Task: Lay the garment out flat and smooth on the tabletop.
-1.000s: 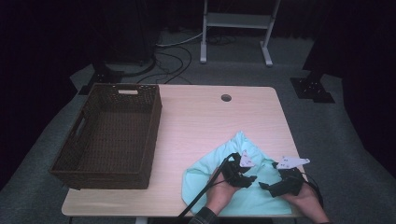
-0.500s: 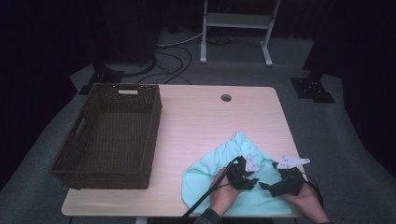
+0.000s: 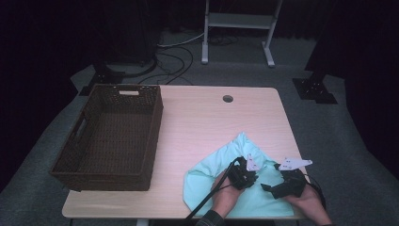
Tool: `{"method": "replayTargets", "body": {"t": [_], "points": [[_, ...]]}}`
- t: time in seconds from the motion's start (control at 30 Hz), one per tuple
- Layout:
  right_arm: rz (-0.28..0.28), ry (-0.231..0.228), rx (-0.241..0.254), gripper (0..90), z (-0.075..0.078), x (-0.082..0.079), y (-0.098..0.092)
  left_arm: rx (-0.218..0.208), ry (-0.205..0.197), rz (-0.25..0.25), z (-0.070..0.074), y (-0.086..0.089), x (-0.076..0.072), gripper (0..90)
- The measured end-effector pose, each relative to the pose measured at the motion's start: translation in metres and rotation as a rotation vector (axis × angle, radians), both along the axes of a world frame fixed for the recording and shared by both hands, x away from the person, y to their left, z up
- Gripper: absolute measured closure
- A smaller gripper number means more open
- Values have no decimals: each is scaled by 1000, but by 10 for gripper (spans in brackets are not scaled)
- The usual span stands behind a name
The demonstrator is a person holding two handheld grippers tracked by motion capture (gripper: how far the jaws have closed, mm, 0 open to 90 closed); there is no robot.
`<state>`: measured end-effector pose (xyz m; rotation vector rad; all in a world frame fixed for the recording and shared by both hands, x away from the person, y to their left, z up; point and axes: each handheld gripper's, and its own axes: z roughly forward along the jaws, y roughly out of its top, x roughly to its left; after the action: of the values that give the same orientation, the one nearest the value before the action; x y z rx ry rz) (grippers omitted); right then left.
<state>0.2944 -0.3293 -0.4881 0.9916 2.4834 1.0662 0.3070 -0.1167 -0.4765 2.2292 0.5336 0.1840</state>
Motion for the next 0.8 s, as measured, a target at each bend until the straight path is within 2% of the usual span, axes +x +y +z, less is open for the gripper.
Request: {"method": "replayTargets", "body": {"t": [0.2, 0.47, 0.57, 0.8], "points": [[0, 0, 1, 0, 0, 0, 0, -35, 39, 18, 4, 5, 5, 858], [-2, 1, 1, 0, 0, 0, 0, -56, 38, 16, 16, 15, 15, 858], [0, -1, -2, 0, 0, 0, 0, -77, 37, 33, 19, 21, 20, 858], [0, 0, -2, 0, 0, 0, 0, -88, 29, 40, 23, 29, 27, 858]]}}
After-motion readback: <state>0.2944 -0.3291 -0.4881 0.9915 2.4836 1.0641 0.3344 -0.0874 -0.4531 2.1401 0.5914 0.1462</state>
